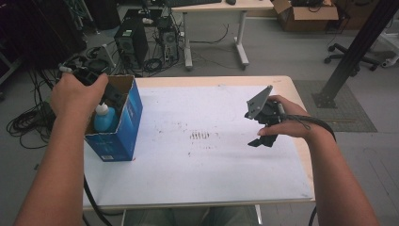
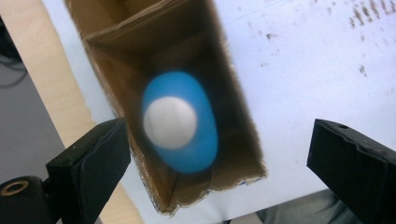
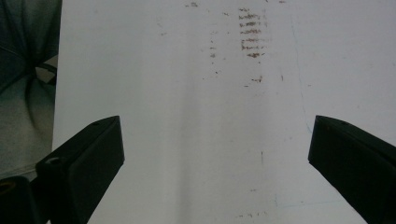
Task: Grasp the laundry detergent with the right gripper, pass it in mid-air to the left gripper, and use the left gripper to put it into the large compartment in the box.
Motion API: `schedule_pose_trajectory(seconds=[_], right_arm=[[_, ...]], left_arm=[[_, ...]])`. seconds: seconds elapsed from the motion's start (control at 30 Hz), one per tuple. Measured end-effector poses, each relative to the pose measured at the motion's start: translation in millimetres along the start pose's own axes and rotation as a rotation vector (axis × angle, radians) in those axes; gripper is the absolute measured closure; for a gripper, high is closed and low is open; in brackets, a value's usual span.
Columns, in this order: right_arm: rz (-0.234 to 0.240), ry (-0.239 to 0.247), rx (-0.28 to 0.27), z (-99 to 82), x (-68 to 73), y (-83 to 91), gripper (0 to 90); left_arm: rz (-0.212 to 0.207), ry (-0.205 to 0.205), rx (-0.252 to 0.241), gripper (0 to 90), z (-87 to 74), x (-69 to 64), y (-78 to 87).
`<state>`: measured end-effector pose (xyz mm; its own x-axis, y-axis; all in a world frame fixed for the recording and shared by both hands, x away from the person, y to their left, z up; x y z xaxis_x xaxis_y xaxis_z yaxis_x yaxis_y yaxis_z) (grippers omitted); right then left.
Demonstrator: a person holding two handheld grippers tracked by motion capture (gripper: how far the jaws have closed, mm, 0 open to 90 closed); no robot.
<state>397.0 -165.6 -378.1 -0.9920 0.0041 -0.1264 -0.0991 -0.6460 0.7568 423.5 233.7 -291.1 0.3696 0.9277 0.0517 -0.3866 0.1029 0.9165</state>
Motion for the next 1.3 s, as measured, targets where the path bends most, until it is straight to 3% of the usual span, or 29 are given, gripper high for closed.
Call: schedule_pose_trajectory(seconds=[0.17,0.3,0.63,0.9,1.17,1.3], right_arm=[[-0.002,0.000,-0.001,-0.5,0.1,1.6,3.3],[-0.001,-0.002,0.007,-2.8,0.4,2.1,3.3],[-0.005,-0.003,0.022,-5.5,-0.6,6.7,3.3],[-0.006,0.000,0.046,-4.8,-1.8,10.5,3.3],[0.001,0.000,0.070,-2.8,-3.4,13.0,3.3],[0.006,-0.006,0.094,-3.0,-4.5,14.3,3.3]], left_arm=[[-0.048,-0.091,0.006,6.3,8.4,-16.0,6.2],[-0.095,-0.168,0.044,6.3,12.0,-29.5,5.8],[-0.153,-0.334,0.067,6.3,29.7,-61.7,7.2],[-0.195,-0.440,0.074,6.1,41.6,-88.0,9.7],[-0.252,-0.580,0.091,6.1,51.0,-121.9,15.7],[-0.272,-0.617,0.117,6.0,50.8,-133.0,13.5]])
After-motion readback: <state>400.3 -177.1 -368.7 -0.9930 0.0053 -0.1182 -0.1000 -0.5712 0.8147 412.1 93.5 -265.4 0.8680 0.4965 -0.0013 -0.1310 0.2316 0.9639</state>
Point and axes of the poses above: each handheld gripper's, and its own axes: y roughly backward along the jaws, z roughly out of its top, x roughly to its left, the point moved 10 cm from there along -y, roughly forward along the jaws, and after that the axes turned 13 degrees about -x, right-handed, at the moved point
